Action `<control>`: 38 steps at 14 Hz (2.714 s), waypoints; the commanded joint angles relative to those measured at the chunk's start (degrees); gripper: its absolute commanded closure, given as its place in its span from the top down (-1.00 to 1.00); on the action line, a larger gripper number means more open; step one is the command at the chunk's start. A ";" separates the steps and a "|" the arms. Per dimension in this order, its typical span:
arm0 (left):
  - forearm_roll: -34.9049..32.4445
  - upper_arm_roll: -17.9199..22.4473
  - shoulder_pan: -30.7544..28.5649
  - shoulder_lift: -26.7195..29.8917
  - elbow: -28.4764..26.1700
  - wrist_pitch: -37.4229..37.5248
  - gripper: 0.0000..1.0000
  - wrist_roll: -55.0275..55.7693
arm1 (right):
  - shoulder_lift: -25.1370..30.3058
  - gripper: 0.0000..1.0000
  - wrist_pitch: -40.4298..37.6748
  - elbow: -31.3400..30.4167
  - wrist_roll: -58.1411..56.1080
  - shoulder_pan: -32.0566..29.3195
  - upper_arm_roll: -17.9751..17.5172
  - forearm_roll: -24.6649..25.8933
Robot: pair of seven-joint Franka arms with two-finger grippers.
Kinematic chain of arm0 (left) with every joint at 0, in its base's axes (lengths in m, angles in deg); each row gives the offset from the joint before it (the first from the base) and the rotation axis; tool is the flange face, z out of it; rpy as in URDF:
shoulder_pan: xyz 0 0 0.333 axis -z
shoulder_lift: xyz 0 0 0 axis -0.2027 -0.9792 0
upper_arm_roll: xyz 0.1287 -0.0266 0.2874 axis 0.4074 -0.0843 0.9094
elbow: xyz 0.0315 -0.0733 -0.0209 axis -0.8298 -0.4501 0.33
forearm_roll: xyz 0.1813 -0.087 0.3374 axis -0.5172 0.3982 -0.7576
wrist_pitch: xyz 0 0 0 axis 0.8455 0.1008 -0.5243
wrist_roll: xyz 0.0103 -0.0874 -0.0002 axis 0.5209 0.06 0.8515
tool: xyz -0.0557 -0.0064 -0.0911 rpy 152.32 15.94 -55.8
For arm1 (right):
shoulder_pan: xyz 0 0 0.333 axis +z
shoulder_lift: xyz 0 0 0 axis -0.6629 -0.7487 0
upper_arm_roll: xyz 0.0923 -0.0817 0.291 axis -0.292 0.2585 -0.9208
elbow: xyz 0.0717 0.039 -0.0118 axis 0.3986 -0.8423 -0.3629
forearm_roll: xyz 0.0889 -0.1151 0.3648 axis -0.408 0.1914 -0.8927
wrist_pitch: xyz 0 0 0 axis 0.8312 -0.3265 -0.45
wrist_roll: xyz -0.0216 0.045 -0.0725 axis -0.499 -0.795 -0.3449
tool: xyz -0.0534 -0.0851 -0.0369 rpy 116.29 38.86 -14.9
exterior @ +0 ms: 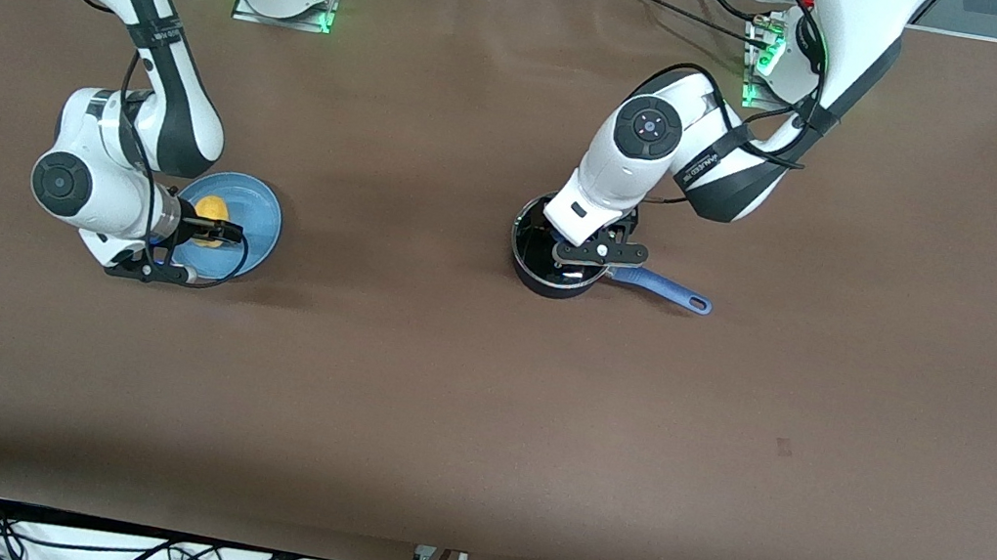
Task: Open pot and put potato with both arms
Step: 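Grasp the potato with the right gripper while the left gripper grasps the knob, then lift the lid with the left gripper while the right gripper lifts the potato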
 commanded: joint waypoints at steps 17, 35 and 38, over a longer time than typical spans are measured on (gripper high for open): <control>-3.81 0.51 1.40 -2.35 1.93 0.59 -0.04 1.50 | 1.08 -0.03 1.21 -0.96 -0.66 -1.58 -0.32 0.42; 1.29 -0.20 -24.06 5.74 5.36 17.63 -1.00 -42.30 | 0.22 -0.03 -6.71 20.30 43.60 17.38 -11.48 -4.77; 1.20 -0.11 -32.42 5.48 4.22 17.21 -1.00 -57.61 | -3.30 -0.03 -0.83 21.98 51.97 22.75 -11.48 -4.68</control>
